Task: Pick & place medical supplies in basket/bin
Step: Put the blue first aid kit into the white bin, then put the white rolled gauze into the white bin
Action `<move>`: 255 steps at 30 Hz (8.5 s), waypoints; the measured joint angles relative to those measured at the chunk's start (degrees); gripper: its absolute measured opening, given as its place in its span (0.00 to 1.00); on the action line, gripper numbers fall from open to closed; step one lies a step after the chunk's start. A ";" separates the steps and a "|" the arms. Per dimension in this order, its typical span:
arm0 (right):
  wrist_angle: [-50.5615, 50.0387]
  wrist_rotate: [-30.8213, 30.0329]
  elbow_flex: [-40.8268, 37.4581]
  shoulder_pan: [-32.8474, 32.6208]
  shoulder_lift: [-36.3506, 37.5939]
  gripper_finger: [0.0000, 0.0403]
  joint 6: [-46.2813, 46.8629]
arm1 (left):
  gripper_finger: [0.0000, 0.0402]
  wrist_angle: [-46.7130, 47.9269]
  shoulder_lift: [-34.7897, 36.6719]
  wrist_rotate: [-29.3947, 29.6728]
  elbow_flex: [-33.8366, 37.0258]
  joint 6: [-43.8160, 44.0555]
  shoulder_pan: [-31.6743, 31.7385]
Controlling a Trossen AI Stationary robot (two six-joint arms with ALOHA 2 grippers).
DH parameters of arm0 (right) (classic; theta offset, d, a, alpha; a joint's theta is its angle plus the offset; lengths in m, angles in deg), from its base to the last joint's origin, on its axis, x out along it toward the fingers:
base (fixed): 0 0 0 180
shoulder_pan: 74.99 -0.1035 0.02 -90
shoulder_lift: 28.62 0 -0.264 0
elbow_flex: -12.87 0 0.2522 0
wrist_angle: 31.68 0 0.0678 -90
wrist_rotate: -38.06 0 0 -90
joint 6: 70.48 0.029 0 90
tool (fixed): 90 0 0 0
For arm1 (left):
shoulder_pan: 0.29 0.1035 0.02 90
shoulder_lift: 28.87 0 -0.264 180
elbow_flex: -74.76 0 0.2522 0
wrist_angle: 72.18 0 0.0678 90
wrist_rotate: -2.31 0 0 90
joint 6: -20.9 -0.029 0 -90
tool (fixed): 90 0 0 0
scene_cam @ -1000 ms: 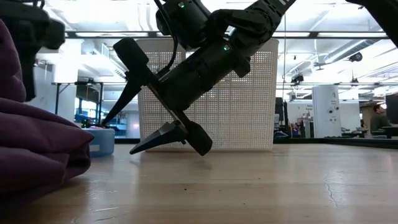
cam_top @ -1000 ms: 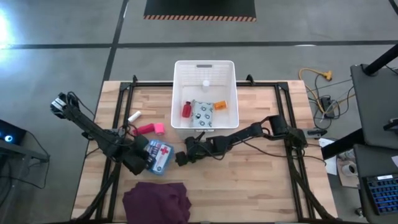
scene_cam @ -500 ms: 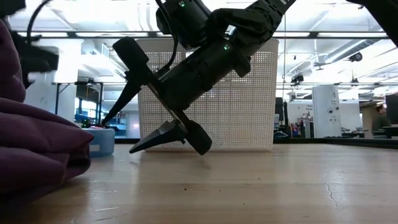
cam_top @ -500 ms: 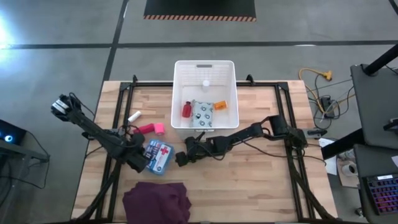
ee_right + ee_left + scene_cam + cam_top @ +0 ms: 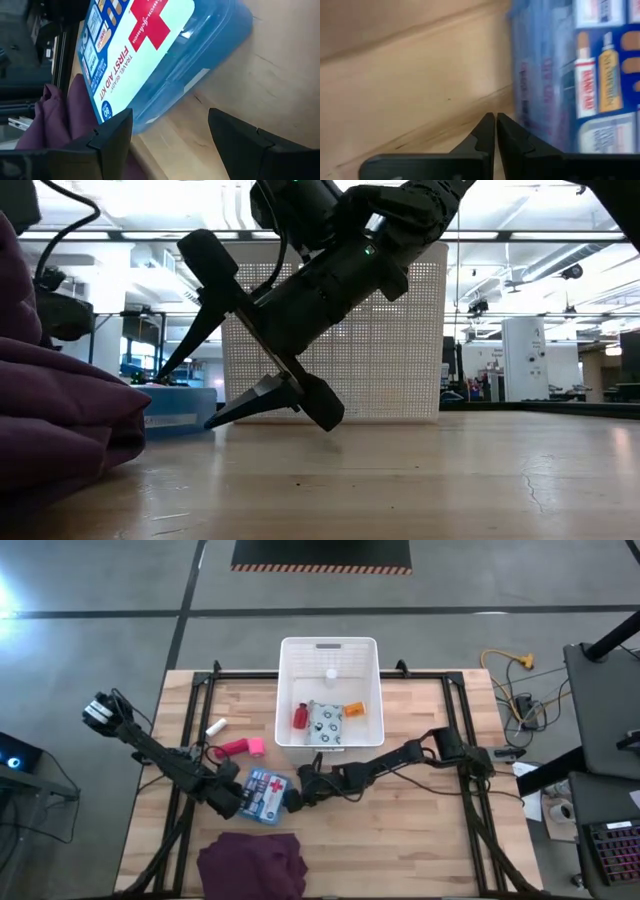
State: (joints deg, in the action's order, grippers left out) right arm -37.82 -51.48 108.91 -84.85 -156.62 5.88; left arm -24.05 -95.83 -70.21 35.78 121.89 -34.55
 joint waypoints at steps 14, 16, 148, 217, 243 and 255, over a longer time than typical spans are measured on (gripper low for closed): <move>-3.62 2.02 -0.05 -0.40 0.30 0.62 1.64 | 0.00 -10.91 0.17 14.57 -2.77 -2.91 0.31; -4.25 2.84 -0.01 -0.60 0.35 0.62 1.41 | 0.00 -10.98 0.34 16.17 -3.92 -3.98 0.31; -67.08 -8.73 51.69 -3.12 -7.98 0.78 -105.16 | 0.00 -36.94 -6.88 8.02 -11.86 -34.51 1.58; -79.65 -13.75 52.13 21.95 5.60 0.65 -53.64 | 0.14 6.02 32.76 55.77 -13.28 -33.19 -20.06; -94.86 -32.49 52.22 6.98 11.38 0.13 -42.31 | 0.00 2.41 33.59 42.72 -5.40 -42.75 10.32; -97.61 -35.31 52.17 -3.02 11.50 0.03 -29.28 | 0.00 -33.45 23.95 2.30 3.39 -67.08 48.62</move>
State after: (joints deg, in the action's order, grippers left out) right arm -135.44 -86.79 161.09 -87.87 -145.13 -23.40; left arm -57.50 -71.88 -67.91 39.17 54.81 14.06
